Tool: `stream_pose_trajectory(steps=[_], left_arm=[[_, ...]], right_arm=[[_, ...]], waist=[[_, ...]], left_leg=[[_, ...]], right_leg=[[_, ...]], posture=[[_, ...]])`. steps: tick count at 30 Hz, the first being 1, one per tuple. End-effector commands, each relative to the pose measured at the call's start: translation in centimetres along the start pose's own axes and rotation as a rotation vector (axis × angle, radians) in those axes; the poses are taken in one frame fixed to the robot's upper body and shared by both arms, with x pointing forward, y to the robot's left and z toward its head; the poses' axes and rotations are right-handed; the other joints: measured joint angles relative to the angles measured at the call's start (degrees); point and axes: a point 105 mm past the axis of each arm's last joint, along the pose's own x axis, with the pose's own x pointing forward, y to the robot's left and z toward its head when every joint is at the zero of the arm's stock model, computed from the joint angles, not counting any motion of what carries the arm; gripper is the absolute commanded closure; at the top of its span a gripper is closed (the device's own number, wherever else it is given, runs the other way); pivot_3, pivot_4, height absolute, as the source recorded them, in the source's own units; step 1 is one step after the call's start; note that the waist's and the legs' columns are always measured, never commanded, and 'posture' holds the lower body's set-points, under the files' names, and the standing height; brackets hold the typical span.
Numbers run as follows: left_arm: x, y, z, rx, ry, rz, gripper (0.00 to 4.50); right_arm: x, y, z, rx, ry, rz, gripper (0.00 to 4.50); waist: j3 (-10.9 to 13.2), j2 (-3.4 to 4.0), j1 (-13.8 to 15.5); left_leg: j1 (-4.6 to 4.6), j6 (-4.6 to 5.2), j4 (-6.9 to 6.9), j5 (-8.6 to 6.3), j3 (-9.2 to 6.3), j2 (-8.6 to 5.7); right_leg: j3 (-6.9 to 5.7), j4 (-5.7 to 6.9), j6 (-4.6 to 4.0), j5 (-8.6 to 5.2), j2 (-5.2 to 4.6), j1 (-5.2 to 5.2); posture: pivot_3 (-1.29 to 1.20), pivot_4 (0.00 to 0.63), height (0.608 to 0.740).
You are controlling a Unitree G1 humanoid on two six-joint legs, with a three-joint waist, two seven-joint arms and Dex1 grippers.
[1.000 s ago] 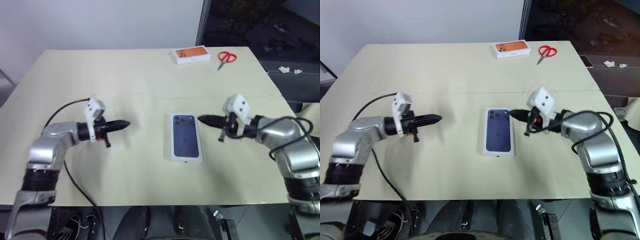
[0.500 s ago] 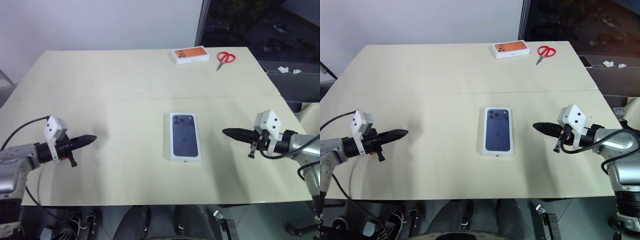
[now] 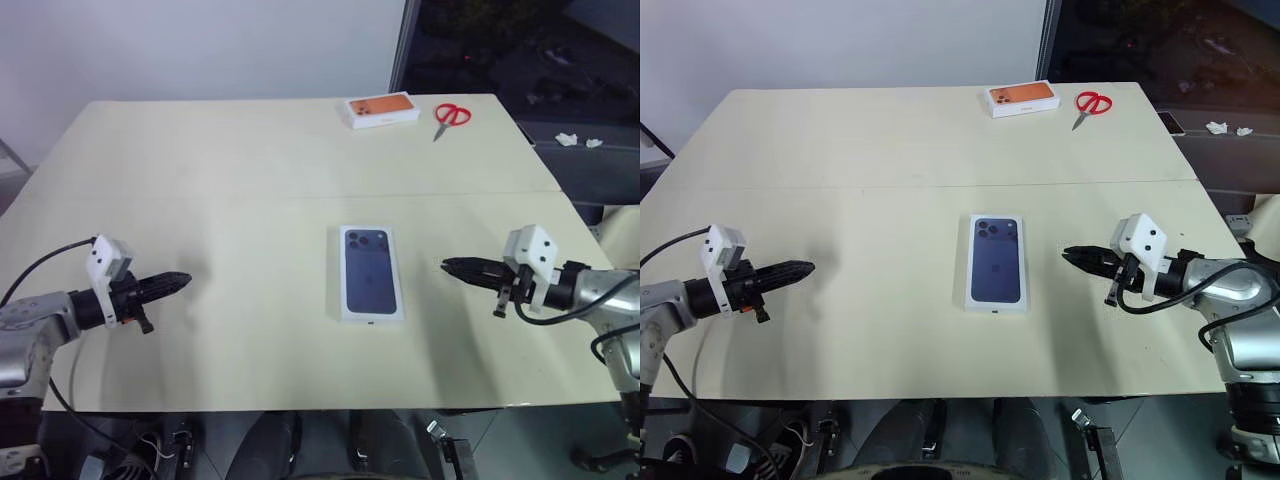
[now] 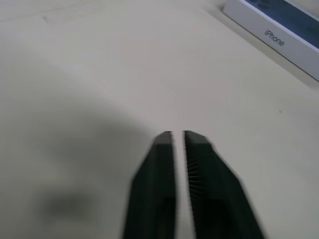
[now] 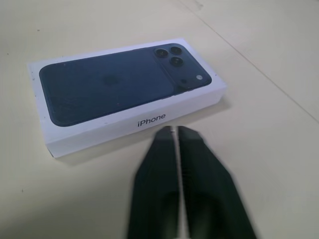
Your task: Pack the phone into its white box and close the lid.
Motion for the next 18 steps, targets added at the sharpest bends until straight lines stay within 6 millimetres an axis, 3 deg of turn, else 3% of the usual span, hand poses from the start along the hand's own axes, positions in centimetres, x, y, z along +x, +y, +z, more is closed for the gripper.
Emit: stream_pose_trajectory(steps=[1, 5, 18], left_arm=[[-0.3, 0.5, 1.7, 0.064, -0.03, 0.023, 2.13], [-0.3, 0.3, 1.7, 0.099, -0.019, 0.006, 0.07], [-0.8, -1.2, 0.9, 0.188, -0.008, -0.07, 0.02]], right_arm=[[0.0, -0.5, 1.3, -0.034, -0.037, -0.01, 2.02], [-0.1, -0.4, 1.4, -0.033, -0.037, 0.0, 0.01], [-0.4, 0.8, 1.7, 0.043, -0.059, 0.099, 0.0]], waist=[[0.0, 0.0, 0.05], [0.0, 0.0, 0.08], [0.0, 0.01, 0.07]], left_leg=[[0.0, 0.0, 0.0, 0.0, 0.0, 0.0], [0.0, 0.0, 0.0, 0.0, 0.0, -0.02], [-0.01, 0.0, -0.01, 0.0, 0.0, 0.0]], right_leg=[[0.0, 0.0, 0.0, 0.0, 0.0, 0.0], [0.0, -0.02, 0.0, 0.0, -0.01, 0.01], [0.0, -0.03, 0.0, 0.0, -0.02, 0.01]], posture=[[0.0, 0.15, 0.74], [0.0, 0.15, 0.74], [0.0, 0.15, 0.74]])
